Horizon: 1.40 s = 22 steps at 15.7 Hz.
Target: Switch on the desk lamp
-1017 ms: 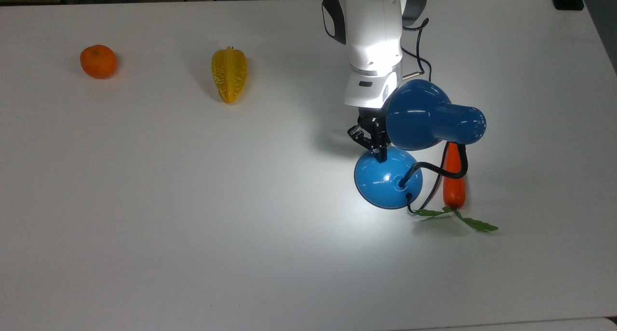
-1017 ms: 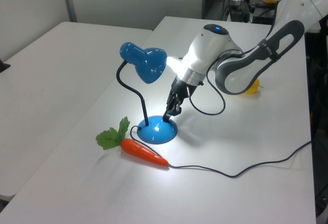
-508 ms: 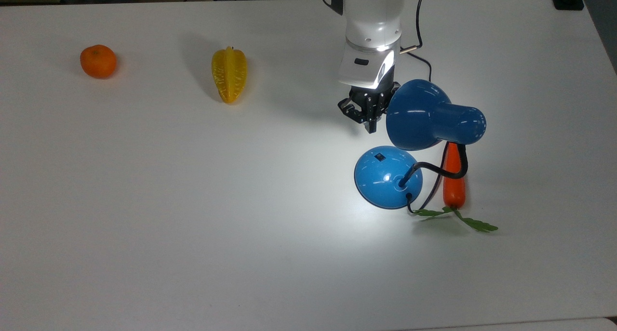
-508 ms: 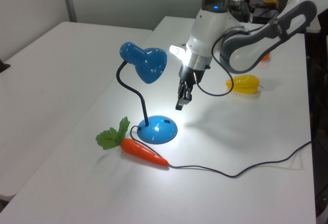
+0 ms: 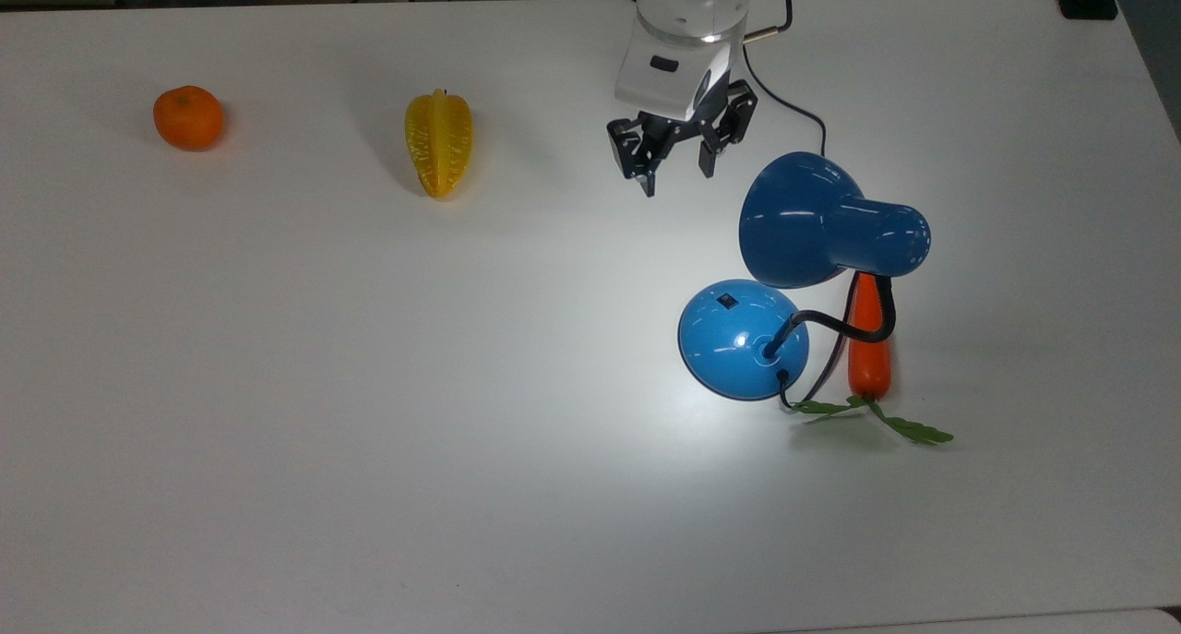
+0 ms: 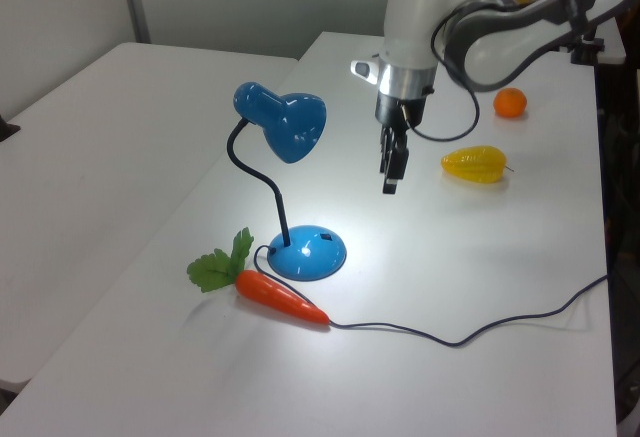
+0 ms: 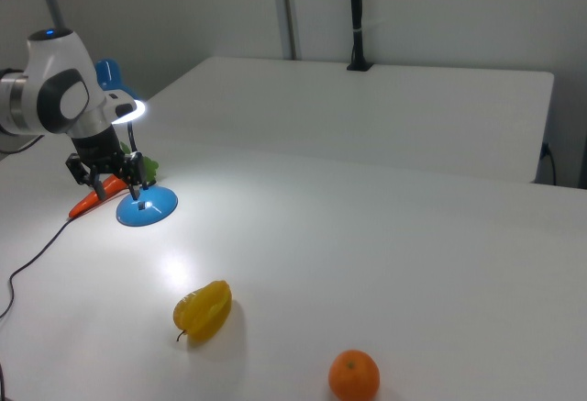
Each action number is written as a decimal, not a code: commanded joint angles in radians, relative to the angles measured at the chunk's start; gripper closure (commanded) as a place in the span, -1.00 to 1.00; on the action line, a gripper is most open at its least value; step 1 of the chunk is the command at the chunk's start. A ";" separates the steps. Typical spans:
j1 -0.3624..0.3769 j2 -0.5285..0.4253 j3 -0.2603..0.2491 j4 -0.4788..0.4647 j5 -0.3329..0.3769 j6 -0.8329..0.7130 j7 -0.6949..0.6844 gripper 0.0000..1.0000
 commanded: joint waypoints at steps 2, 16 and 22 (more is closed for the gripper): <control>-0.037 -0.129 0.000 0.014 0.047 -0.224 0.034 -1.00; -0.135 -0.254 -0.097 0.146 0.046 -0.502 0.098 -1.00; -0.123 -0.237 -0.152 0.145 0.035 -0.409 0.020 -1.00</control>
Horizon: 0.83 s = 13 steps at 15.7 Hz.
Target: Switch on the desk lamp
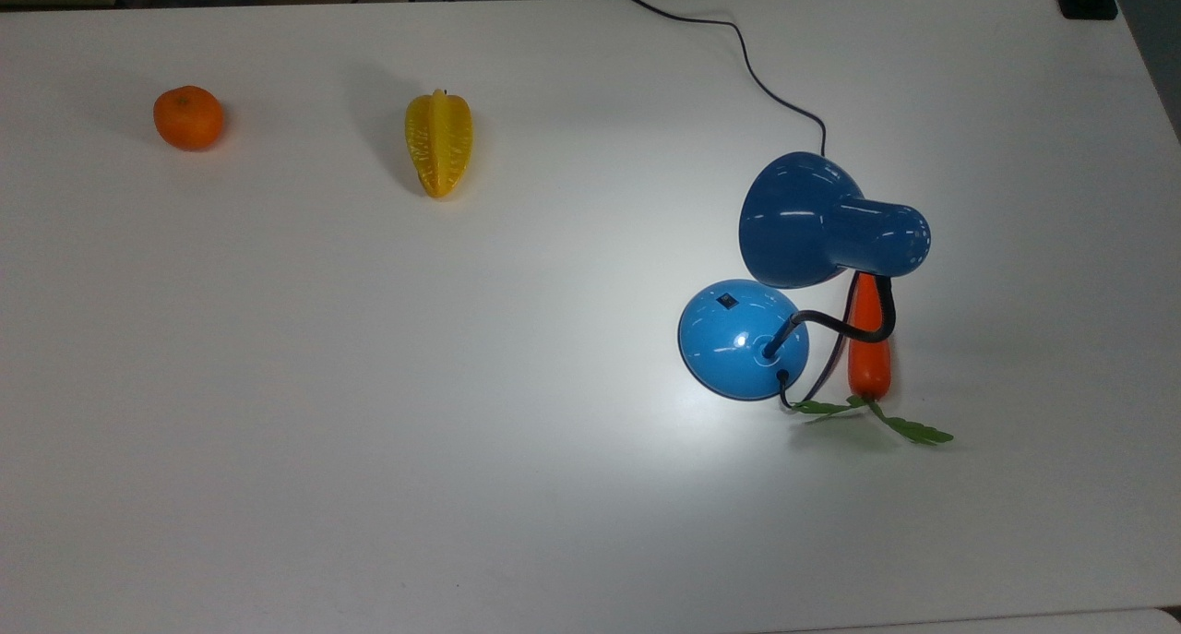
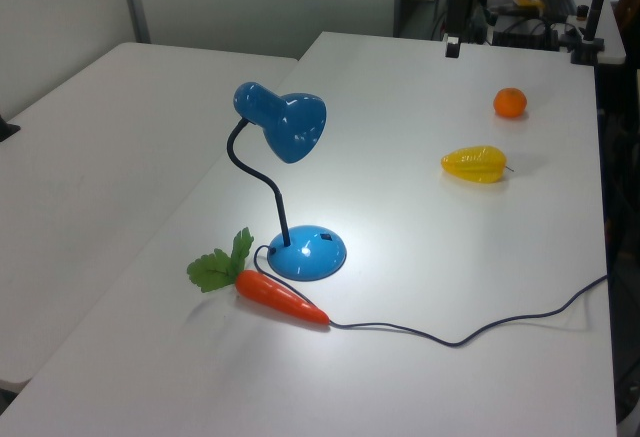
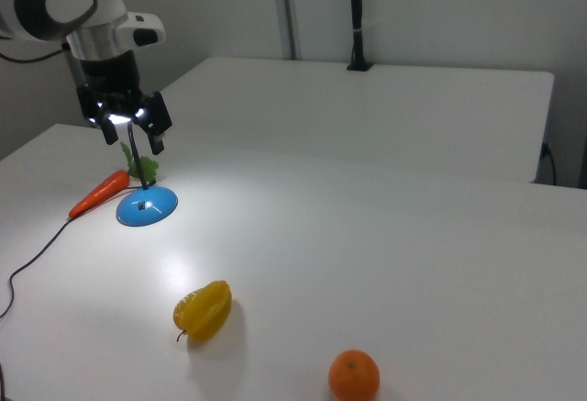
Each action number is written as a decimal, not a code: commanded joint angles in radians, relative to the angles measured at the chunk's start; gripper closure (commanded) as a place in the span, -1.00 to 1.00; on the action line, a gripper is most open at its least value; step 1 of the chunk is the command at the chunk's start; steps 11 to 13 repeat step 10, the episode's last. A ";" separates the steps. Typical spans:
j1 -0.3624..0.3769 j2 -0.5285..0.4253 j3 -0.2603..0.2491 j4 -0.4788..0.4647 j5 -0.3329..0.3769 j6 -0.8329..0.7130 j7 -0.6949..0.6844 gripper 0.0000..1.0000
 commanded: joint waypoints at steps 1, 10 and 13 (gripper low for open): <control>0.025 0.015 -0.039 0.008 0.006 0.064 -0.093 -1.00; 0.026 0.009 -0.067 0.010 0.006 0.073 -0.110 -1.00; 0.026 0.009 -0.067 0.010 0.006 0.073 -0.110 -1.00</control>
